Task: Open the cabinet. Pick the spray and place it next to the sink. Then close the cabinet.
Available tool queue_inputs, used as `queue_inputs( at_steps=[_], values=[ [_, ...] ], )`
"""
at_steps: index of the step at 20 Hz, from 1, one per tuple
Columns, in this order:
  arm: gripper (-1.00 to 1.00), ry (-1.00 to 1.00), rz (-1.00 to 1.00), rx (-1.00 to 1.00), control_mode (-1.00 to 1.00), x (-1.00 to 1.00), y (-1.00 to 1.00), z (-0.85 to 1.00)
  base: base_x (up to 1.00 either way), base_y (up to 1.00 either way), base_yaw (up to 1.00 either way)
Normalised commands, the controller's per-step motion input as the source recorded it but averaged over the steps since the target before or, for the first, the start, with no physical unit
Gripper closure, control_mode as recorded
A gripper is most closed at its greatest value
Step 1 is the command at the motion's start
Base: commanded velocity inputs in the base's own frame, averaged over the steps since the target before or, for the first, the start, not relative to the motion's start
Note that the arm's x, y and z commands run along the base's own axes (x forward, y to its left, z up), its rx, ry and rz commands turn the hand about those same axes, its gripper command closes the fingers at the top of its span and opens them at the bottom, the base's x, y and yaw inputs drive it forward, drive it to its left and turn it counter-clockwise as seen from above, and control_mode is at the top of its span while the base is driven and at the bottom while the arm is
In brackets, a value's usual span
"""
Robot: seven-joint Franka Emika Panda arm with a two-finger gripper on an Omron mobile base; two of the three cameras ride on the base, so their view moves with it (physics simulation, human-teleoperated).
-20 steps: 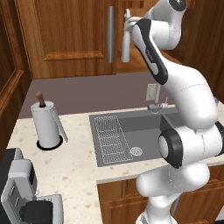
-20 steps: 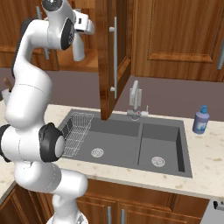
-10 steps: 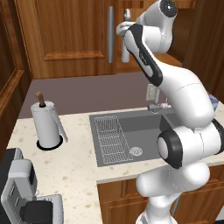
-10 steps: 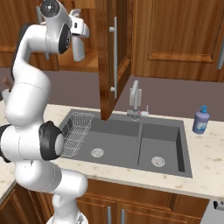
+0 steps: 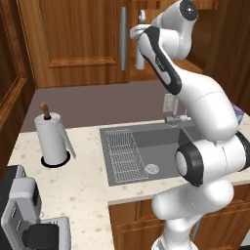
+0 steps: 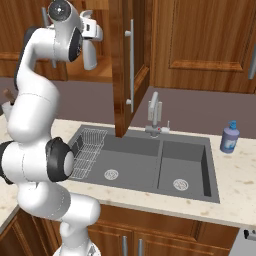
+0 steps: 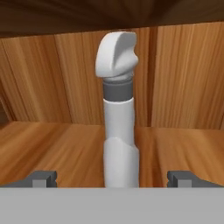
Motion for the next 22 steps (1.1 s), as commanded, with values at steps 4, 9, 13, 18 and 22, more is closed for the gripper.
queue_inputs(
  at_steps=[4, 9, 13, 18, 22],
  values=[
    [-1.0, 0.0, 0.0, 0.0, -1.0, 0.28, -0.02, -0.14, 0.0, 0.0, 0.0],
    [-1.0, 0.0, 0.0, 0.0, -1.0, 0.2, -0.13, -0.2, 0.0, 0.0, 0.0],
    [-1.0, 0.0, 0.0, 0.0, -1.0, 0.24, -0.13, -0.33, 0.0, 0.0, 0.0],
    [-1.0, 0.0, 0.0, 0.0, -1.0, 0.13, -0.49, -0.41, 0.0, 0.0, 0.0],
    [-1.0, 0.0, 0.0, 0.0, -1.0, 0.11, -0.62, -0.49, 0.0, 0.0, 0.0]
  ],
)
